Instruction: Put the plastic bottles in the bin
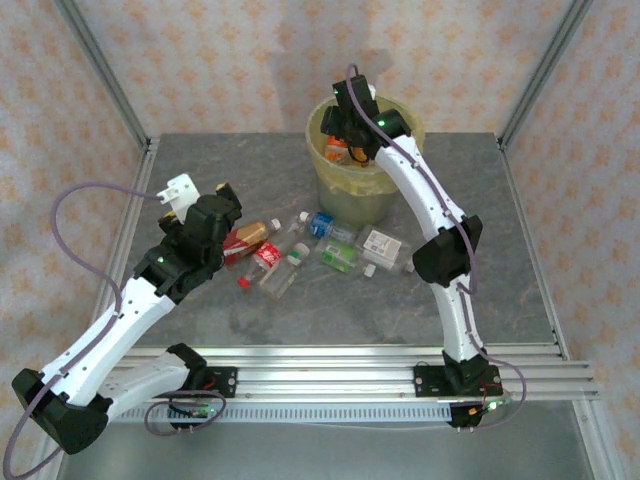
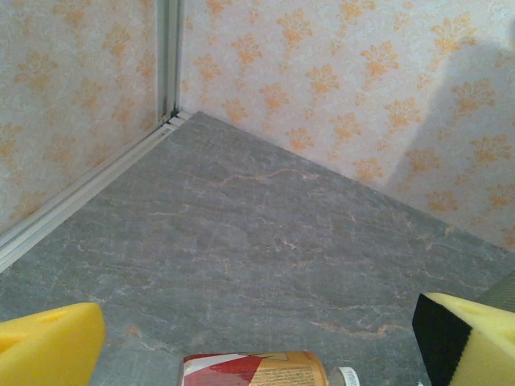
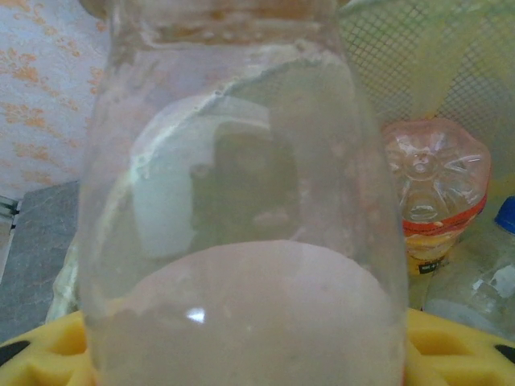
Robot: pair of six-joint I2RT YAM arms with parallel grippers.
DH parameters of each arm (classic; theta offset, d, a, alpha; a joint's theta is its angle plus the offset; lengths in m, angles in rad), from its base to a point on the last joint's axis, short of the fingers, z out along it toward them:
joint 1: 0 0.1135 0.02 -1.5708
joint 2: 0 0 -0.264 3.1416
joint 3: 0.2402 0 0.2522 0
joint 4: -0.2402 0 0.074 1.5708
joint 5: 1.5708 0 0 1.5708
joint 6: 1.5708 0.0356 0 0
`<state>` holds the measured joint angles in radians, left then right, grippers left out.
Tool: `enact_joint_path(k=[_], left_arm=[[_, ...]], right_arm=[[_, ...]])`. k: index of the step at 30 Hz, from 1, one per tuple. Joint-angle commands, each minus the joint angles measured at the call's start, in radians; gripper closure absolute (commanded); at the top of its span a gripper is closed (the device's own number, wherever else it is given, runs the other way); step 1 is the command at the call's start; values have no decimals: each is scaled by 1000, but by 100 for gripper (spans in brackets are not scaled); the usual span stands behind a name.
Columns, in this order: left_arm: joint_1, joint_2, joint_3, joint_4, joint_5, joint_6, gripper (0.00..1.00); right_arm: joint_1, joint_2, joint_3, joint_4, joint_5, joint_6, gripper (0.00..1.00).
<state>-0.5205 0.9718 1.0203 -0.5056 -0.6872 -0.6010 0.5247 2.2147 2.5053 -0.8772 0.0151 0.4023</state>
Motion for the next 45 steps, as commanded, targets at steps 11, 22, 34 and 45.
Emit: enact_joint_path(k=[11, 22, 34, 45], left_arm=[[11, -5, 34, -17, -8, 8, 0], [11, 1, 46, -13, 17, 50, 0], [10, 22, 67, -58, 57, 162, 0], [25, 169, 140, -129, 238, 259, 0]], right_arm=[[-1, -22, 64, -60, 37, -41, 17], [-2, -115, 60, -96, 76, -96, 13], [-2, -432, -324, 18, 87, -160, 1], [0, -817, -832, 105, 118, -134, 1]])
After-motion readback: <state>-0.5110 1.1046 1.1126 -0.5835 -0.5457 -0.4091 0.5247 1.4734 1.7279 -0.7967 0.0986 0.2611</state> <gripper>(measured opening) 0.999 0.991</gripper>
